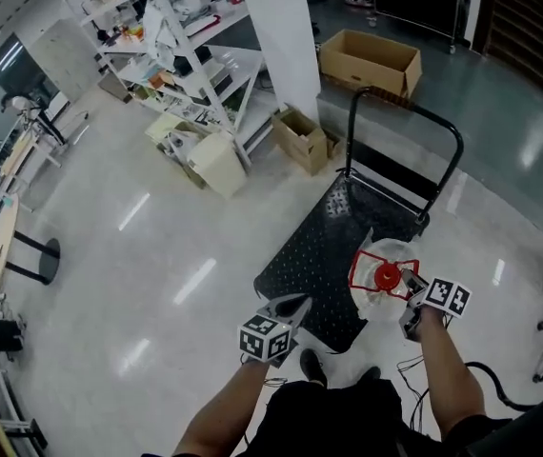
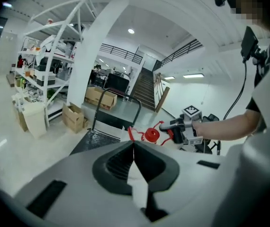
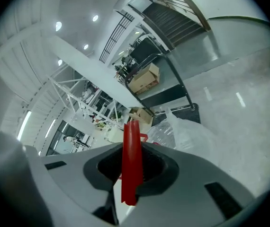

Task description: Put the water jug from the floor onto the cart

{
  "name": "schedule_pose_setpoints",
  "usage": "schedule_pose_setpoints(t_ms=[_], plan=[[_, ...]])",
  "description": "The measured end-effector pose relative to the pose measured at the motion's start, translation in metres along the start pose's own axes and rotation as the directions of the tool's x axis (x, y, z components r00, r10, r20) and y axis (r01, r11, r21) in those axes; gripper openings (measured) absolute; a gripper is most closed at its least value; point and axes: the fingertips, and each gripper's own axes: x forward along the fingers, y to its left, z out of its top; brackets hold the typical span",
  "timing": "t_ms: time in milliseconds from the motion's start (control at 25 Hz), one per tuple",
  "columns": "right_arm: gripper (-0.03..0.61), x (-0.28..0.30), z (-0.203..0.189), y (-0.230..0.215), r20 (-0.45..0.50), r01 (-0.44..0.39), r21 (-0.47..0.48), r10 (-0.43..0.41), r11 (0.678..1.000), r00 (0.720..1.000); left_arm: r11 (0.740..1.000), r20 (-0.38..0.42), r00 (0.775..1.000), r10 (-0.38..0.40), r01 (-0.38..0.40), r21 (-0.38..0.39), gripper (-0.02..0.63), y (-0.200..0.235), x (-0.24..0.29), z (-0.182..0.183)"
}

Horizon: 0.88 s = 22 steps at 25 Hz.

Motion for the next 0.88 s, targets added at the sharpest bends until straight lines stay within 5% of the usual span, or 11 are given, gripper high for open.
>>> schedule_pose_setpoints(t_ms=[360, 880], plan=[[0.061, 0.120, -0.066, 0.112, -0.189, -0.105, -0.095, 0.085, 0.990, 0.978, 0.991, 0.141, 0.985, 0.097, -0.083, -0.105, 0.002, 0.089, -0.071, 0.011], [0.061, 0.244, -0.154, 0.180, -0.382, -0.171, -0.181, 0.091, 0.968, 0.920, 0.962, 0.151, 0.965, 0.212, -0.180, -0.204, 0.002, 0.157, -0.119, -0.024]])
